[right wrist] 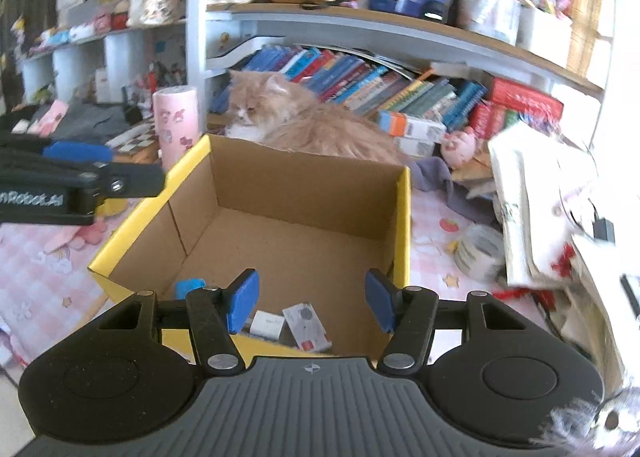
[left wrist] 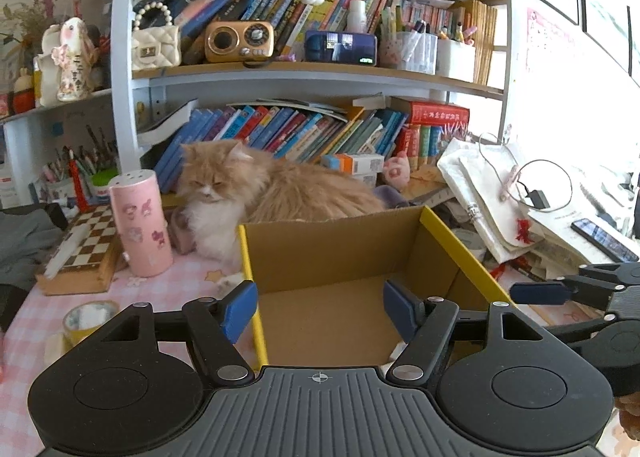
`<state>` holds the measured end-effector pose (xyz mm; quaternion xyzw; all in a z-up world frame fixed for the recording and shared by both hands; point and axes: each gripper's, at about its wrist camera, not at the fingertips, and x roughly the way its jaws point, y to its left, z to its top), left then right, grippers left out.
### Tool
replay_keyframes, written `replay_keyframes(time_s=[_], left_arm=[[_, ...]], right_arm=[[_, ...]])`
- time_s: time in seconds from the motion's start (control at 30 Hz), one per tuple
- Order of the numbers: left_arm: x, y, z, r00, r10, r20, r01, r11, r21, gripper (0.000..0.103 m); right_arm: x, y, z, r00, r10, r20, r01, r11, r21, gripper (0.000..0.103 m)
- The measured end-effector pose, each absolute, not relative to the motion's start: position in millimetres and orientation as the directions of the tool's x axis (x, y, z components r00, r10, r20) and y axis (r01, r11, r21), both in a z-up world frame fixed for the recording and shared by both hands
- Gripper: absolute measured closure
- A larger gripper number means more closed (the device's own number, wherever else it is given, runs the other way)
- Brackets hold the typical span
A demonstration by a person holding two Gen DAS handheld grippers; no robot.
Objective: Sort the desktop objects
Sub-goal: 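Withdraw both tools from the yellow box back toward the table items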
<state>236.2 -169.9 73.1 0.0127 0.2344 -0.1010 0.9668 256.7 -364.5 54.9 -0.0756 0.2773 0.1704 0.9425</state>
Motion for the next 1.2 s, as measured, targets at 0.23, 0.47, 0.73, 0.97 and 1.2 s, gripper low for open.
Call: replay_keyframes(time_s=[0.23, 0.47, 0.73, 0.97, 1.2], left_arm=[[217, -164, 65, 0.873, -0.149, -0.464, 0.159, 0.987, -0.018, 0.03], [195, -160, 40, 0.847, -0.11, -0.521, 0.121, 0.993, -0.013, 0.027], [179, -159, 14, 0.792, -0.089, -0.604, 0.105, 0.994, -0.01, 0.027], [177, -165, 4, 0.748, -0.126, -0.652, 0.158, 0.987, -0.01, 0.027], [182, -160, 0, 0.723, -0.146, -0.676, 0.189, 0.982, -0.01, 0.027]], right_arm=[[236, -373, 49, 0.804, 0.249, -0.54, -0.304, 0.953, -0.012, 0.047], [213, -377, 31, 0.794, 0.213, -0.57, -0.266, 0.964, -0.01, 0.047], [194, -369, 4, 0.732, 0.227, -0.643, -0.264, 0.964, 0.04, 0.047], [194, -356, -10, 0.659, 0.274, -0.701, -0.313, 0.947, 0.075, 0.047], [192, -346, -10, 0.657, 0.264, -0.706, -0.312, 0.948, 0.064, 0.046]])
